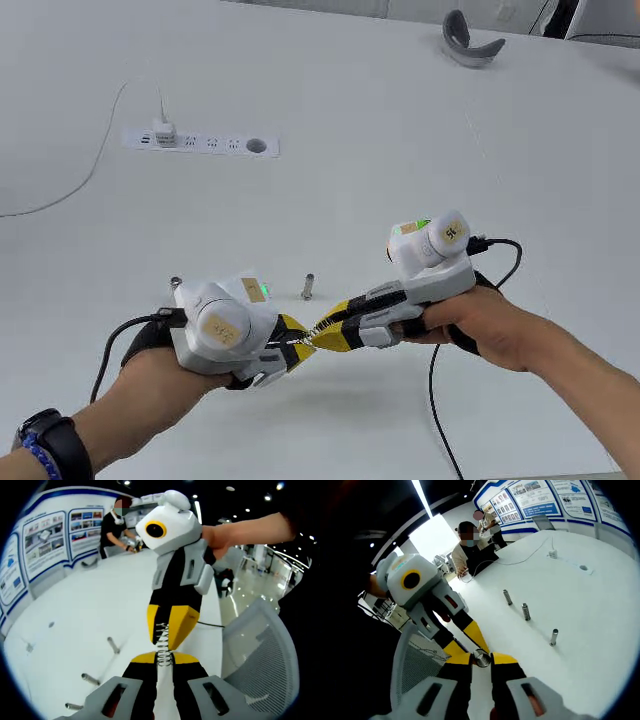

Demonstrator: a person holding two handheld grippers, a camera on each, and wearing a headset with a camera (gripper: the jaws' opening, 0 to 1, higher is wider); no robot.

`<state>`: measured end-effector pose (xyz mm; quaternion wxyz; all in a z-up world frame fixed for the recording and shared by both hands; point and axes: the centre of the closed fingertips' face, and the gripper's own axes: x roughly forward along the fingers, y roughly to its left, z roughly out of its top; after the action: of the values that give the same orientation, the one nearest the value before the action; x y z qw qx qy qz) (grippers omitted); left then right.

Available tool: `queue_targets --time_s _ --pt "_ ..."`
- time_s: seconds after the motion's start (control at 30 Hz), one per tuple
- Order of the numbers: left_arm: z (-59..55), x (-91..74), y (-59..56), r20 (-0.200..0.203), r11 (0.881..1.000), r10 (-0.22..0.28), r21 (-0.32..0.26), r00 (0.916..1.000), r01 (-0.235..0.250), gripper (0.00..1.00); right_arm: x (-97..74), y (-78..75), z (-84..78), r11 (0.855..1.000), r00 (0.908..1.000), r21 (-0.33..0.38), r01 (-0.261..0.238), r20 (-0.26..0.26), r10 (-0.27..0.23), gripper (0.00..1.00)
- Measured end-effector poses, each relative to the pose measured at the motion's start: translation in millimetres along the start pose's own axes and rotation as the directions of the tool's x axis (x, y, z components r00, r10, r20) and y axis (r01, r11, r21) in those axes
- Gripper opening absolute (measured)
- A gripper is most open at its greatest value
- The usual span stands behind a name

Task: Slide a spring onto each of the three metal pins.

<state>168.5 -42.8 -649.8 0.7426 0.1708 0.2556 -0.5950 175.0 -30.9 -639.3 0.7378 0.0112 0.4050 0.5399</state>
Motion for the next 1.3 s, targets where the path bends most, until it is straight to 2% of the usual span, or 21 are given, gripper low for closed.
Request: queue_targets --time_s 0.13,0.57,0.97,1.3 --pt "2.1 0.3 -0.1 0.004 1.000 0.000 0.009 1.0000 0.000 0.10 2.7 1.6 -0.8 1.000 0.9997 -0.007 -0.019 -0.016 0.019 0.14" --pt "-1.8 -1.8 -5.1 -0.007 0.999 -0.024 0.041 0.9997 0.024 0.10 5.1 8.9 -7.5 0.998 0.9973 0.002 -0.059 -0.043 0.059 0.12" --pt "-2.3 0.2 -3.6 0.001 0.999 -0.008 0.033 1.0000 0.008 0.11 1.7 6.5 -9.2 1.000 0.9997 0.015 -0.024 0.005 0.024 0.12" --pt "-10.2 4.2 -8.1 -0.012 1.000 -0.018 0.003 0.9998 0.018 0.16 -3.4 2.6 -13.6 0.999 0.9997 0.035 0.000 0.024 0.000 0.12"
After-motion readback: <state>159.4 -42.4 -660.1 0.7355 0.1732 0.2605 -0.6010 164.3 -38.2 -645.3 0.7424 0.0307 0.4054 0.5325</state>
